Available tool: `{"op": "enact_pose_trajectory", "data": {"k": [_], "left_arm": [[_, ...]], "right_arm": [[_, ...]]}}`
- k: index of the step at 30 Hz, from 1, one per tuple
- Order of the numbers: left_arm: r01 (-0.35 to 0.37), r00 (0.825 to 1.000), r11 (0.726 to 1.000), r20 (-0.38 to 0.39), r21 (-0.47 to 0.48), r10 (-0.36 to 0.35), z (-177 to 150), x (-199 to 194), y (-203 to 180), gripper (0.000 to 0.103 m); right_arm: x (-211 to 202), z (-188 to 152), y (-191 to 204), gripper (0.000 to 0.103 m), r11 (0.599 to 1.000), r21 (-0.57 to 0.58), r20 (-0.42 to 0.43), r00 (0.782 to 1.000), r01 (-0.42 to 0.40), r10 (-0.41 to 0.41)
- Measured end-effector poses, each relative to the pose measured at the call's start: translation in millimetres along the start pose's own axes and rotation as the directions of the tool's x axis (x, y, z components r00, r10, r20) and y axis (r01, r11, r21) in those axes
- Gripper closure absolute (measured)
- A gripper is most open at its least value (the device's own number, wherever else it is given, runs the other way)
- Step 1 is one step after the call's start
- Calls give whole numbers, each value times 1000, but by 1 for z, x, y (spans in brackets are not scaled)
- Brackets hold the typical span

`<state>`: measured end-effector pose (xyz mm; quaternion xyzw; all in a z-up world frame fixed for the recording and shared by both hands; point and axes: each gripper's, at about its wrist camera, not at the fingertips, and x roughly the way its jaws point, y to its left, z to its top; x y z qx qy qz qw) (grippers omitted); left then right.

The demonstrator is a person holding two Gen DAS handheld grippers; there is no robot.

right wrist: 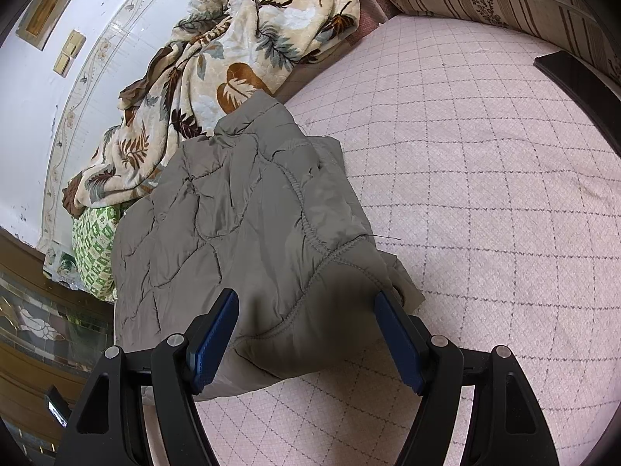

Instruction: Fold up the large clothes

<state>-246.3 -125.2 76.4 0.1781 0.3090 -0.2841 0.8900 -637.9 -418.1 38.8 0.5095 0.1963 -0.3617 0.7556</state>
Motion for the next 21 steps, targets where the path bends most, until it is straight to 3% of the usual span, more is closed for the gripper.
{"op": "enact_pose_trajectory", "data": {"k": [3,6,9,14,21], "left_arm": [[34,999,999,-20,-25,-35,1,3,5,12],[129,987,980,-81,-150,-142,1,15,28,12],[245,939,911,-152,-332,-308,-6,36,61,12],[289,878,792,-181,-537,-443,-27,59,98,12],[383,802,689,-149,-615,-579,-39,61,93,12]], "right_arm": [[0,0,-1,26,1000,4,0,1000,0,0],[-1,0,-5,26,1000,23,3,1000,6,-6],[-2,-1,-14,25,997,72,-4,1000,-5,6],[-3,-8,-29,24,984,171,-18,998,-55,59],[3,-22,-47,21,934,326,-23,987,-145,161]]}}
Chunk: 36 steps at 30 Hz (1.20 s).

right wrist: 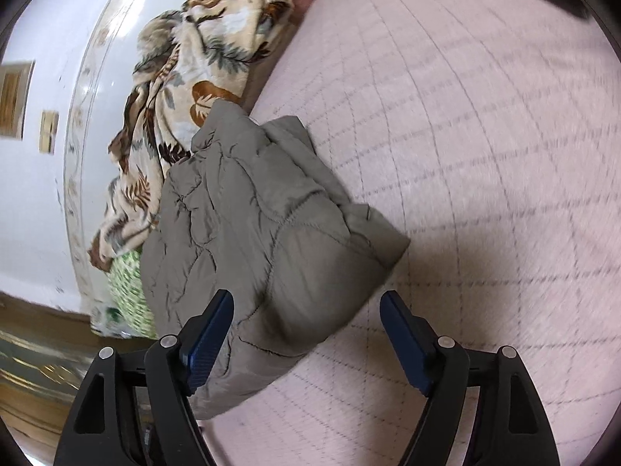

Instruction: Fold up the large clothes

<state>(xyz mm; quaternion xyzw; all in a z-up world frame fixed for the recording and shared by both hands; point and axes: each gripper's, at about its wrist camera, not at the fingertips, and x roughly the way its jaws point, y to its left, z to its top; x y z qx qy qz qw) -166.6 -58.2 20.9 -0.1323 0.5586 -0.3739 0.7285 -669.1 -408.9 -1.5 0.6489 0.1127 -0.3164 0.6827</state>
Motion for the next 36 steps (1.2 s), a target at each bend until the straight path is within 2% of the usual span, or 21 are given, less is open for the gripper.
{"op": "enact_pose_trajectory", "data": {"k": [5,13,19,23,25,26,29,31,33,34,35,36], "left_arm": [[38,999,999,-19,12,-38,-3,12,-11,12],[40,999,999,-23,-27,-41,6,39,-11,12],[66,997,995,-20,-69,-68,11,51,-6,10],[54,998,996,-12,-74,-55,16,57,-12,9],[35,999,998,-2,-54,-35,15,57,-16,9],[13,1000,1000,4,-28,-13,16,57,-20,10],[-63,997,995,40,72,60,16,54,-37,25],[-138,988,976,88,167,125,13,49,-55,37],[-251,963,927,166,279,210,5,46,-76,41],[-319,942,885,218,339,256,-1,45,-89,43],[-386,916,835,272,392,295,-8,46,-101,43],[-439,892,789,316,429,324,-14,47,-110,45]], "right_arm": [[7,1,-8,21,998,54,-10,999,-39,40],[20,9,-21,21,990,126,13,997,-71,69],[33,15,-17,14,991,116,43,997,-65,60],[44,18,-5,11,998,52,63,998,-27,23],[48,18,1,14,1000,-5,62,998,6,-5],[50,18,6,23,998,-46,65,997,33,-30],[50,18,16,43,986,-143,72,995,80,-70],[47,14,32,53,955,-261,94,989,139,-118],[45,3,58,59,872,-424,160,967,247,-196],[45,-8,76,60,782,-530,225,943,329,-244],[46,-17,87,61,716,-586,271,925,378,-266],[48,-29,99,62,629,-644,329,900,435,-286]]}}
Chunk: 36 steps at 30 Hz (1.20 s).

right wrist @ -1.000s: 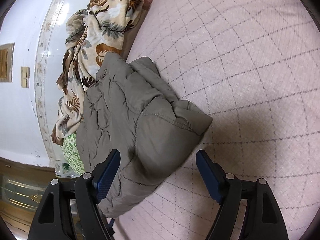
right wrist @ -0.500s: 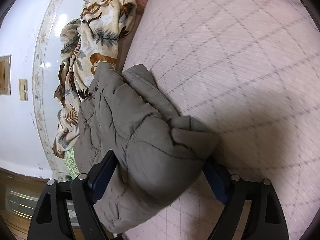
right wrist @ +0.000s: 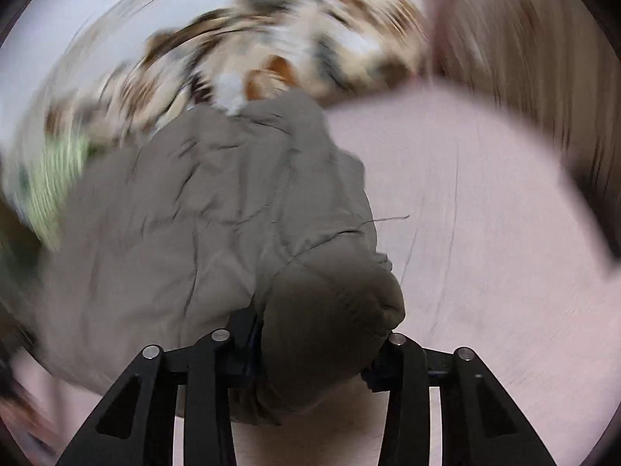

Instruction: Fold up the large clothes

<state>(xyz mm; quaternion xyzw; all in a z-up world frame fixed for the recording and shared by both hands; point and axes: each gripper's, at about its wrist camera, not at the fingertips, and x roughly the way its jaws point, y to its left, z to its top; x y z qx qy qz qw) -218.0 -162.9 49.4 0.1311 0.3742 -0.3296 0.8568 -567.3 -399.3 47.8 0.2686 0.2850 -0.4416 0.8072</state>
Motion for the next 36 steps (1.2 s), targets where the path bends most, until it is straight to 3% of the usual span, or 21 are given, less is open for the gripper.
{"op": "enact_pose_trajectory", "data": {"k": [3,7,15,23,30,36], "left_arm": [[-73,997,994,38,81,70,-2,-3,-13,45],[-96,994,989,64,116,89,0,-6,-13,45],[-126,987,980,119,152,109,2,-22,-22,49],[-135,972,979,212,152,101,3,-59,-22,51],[-147,942,980,322,137,96,-1,-105,-15,52],[-140,947,980,307,138,92,-22,-123,-6,52]], "right_arm": [[-4,-3,16,63,990,-115,36,996,80,-76],[-4,-7,26,63,967,-208,71,989,145,-133],[-16,-4,44,64,938,-280,142,975,203,-168],[-51,-5,54,65,923,-318,243,960,216,-141],[-94,-12,61,66,909,-339,348,930,241,-117],[-116,-33,59,66,910,-346,344,933,230,-105]]}}
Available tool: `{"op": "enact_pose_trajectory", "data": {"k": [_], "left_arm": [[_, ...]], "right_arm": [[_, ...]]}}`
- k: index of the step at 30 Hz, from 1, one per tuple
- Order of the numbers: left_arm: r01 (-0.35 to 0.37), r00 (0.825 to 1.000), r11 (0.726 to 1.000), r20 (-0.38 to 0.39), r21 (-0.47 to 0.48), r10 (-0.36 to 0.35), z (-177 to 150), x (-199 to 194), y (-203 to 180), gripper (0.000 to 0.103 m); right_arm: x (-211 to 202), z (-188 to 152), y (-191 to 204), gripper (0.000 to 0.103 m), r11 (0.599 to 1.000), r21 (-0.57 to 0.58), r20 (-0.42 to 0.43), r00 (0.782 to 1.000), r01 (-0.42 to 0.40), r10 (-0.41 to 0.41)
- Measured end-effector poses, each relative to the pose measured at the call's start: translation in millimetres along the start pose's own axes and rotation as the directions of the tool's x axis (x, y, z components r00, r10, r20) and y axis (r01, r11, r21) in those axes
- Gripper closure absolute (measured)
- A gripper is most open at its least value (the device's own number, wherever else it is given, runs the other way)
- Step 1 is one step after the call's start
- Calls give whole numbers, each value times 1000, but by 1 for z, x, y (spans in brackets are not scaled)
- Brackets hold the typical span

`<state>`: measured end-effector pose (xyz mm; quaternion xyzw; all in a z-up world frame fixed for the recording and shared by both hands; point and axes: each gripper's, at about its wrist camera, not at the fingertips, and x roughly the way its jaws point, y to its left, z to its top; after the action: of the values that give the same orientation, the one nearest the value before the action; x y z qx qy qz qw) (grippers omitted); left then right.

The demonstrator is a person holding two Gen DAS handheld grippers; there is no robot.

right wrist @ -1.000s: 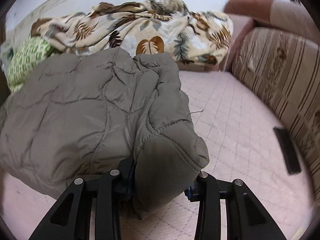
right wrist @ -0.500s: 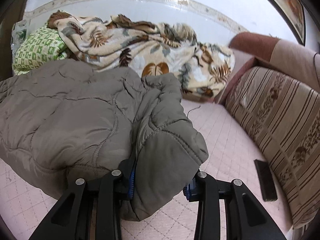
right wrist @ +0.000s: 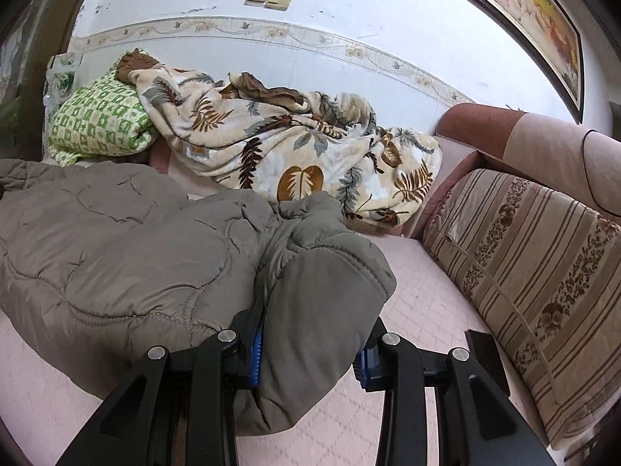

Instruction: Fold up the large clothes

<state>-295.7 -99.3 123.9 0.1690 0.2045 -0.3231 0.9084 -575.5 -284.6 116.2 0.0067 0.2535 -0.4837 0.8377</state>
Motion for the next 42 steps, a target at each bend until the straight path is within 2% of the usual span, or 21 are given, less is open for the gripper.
{"op": "enact_pose_trajectory", "data": {"k": [7,14,18,20,22,23,24,26,29,30,34,38,40,42], "left_arm": [[11,999,1000,-37,-17,-11,-31,-26,10,52],[4,992,1000,-124,20,-1,-62,-21,5,48],[-2,987,1000,-163,20,6,-74,-15,6,42],[7,983,1000,-183,-1,-7,-79,-13,9,41],[8,979,999,-203,-33,-15,-82,-11,15,31],[0,977,998,-215,-55,-12,-83,-10,20,27],[-7,975,997,-222,-73,-10,-85,-10,24,22],[5,969,992,-242,-128,-37,-86,-8,36,19],[16,963,975,-260,-221,-75,-89,-8,54,15],[21,960,966,-265,-258,-92,-90,-8,61,14],[48,945,919,-281,-391,-169,-95,-6,84,13],[53,942,877,-267,-477,-203,-97,-7,99,13],[20,951,865,-257,-501,-171,-96,-10,106,14],[-44,968,869,-236,-493,-85,-94,-18,111,14]], "right_arm": [[-30,-23,-2,66,1000,24,-8,1000,-11,11],[-9,-51,-8,65,996,83,-147,988,-41,52],[10,-69,-24,59,969,232,-248,958,-85,143],[17,-80,-37,53,936,336,-277,939,-102,202],[22,-87,-45,41,911,398,-295,925,-110,240],[24,-91,-51,32,894,436,-304,918,-104,255],[26,-96,-59,28,868,487,-307,910,-100,278],[26,-107,-77,27,783,610,-282,890,-122,357],[22,-123,-94,27,674,725,-235,869,-141,435],[20,-125,-96,27,658,739,-228,867,-143,444],[7,-133,-105,26,615,775,-198,870,-143,452],[-7,-132,-115,26,614,782,-178,905,-108,386],[-12,-134,-125,26,610,791,-192,928,-45,318],[-21,-129,-132,26,635,773,-190,952,-7,241]]}}
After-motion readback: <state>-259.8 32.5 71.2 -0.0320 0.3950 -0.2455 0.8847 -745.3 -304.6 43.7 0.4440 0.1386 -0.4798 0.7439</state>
